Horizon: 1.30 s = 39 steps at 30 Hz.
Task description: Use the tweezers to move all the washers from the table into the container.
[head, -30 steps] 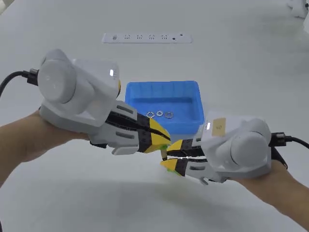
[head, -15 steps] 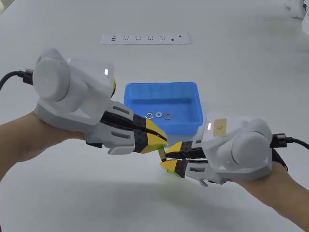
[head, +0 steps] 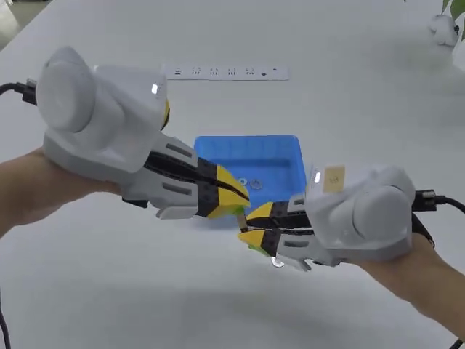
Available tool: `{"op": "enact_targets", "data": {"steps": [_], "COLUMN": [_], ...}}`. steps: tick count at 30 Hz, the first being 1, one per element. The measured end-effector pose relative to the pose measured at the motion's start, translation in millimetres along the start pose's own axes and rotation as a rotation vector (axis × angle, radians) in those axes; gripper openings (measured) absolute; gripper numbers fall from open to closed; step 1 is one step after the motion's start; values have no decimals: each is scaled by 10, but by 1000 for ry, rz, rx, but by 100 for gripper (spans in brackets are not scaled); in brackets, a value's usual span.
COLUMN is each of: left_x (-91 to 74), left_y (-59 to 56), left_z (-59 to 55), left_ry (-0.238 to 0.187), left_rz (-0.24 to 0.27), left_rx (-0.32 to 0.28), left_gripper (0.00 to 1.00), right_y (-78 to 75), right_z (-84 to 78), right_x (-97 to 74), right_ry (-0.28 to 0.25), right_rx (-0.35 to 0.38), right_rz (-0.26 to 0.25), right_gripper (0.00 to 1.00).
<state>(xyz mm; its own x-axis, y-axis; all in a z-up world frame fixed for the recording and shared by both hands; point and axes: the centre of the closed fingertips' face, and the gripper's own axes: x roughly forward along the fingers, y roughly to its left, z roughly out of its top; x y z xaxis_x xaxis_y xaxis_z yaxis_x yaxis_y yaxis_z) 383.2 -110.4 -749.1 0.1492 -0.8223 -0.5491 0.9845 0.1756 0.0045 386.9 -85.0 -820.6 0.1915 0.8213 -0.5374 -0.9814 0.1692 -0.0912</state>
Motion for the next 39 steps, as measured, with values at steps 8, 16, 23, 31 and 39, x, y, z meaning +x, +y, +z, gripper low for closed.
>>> {"op": "enact_targets", "data": {"steps": [8,16,23,31,39], "left_x": [-132,-193,-160,-24,132], "left_y": [129,298,516,780,949], "left_z": [185,292,296,174,-55], "left_ry": [0,-7,3,18,42], "left_rz": [17,25,20,13,-4], "left_rx": [60,90,103,100,76], "left_gripper": [5,5,5,5,5], "right_y": [-176,-388,-603,-808,-923], "right_z": [222,358,360,248,26], "right_x": [-60,-80,-17,118,314], "right_ry": [-24,-46,-42,-35,-16], "right_rx": [-44,-66,-82,-72,-32], "right_rz": [-25,-36,-31,-24,7], "right_gripper": [10,10,10,10,10]}}
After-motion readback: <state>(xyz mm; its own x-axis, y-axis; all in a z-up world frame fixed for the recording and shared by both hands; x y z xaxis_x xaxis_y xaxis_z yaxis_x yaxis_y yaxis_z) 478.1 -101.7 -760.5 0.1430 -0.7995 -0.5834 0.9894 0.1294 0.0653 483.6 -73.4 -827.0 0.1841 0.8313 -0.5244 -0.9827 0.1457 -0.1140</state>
